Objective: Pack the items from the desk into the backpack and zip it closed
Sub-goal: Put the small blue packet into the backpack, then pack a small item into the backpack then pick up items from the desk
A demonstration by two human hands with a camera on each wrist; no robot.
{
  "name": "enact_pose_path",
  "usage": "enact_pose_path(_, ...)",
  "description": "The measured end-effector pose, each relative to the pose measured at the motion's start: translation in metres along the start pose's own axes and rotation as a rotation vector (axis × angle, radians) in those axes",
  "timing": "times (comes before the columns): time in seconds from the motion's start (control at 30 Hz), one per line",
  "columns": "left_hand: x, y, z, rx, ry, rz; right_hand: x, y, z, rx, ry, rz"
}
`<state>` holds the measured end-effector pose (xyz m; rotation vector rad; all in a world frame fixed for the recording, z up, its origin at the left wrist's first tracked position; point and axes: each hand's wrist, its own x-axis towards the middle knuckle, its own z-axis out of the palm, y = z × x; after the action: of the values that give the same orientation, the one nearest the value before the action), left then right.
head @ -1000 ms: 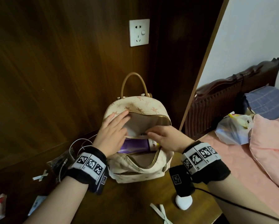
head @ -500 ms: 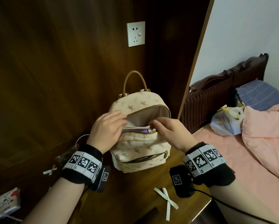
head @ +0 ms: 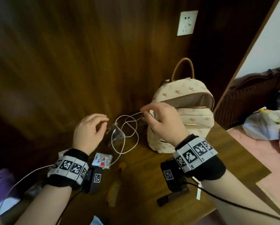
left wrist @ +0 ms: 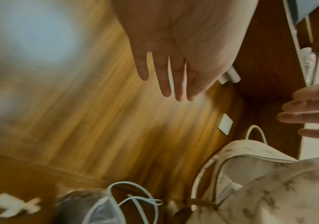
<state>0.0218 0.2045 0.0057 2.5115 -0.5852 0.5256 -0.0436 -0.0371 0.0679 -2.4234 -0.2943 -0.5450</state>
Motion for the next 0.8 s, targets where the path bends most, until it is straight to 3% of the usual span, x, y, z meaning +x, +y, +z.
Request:
enact_pose_path(0.37,-0.126,-0.090,-0.017,-0.028,-0.204,-0.408,-0.034,-0.017,0.150,-0.074,-0.468,0.141)
enact_pose_path(0.47,-0.156,-0.109,-0.020,-0.051,-0.288,-0.553,-0.041,-0.024,0.179,-0.115,-0.617,0.208)
enact_pose_path(0.6,-0.186,-0.128,-0.019,-0.048,-0.358,-0.657,-0.045,-0.035,0.204,-0.175,-0.705,0.250)
enact_pose_path(0.67,-0.195,-0.133,-0.016,-0.062,-0.372,-0.684,-0.046,-0.038,0.216,-0.206,-0.723,0.264)
enact_pose_path(0.8,-0.201,-0.137,-0.008,0.004,-0.396,-0.605,-0.044,-0.037,0.237,-0.247,-0.758,0.296)
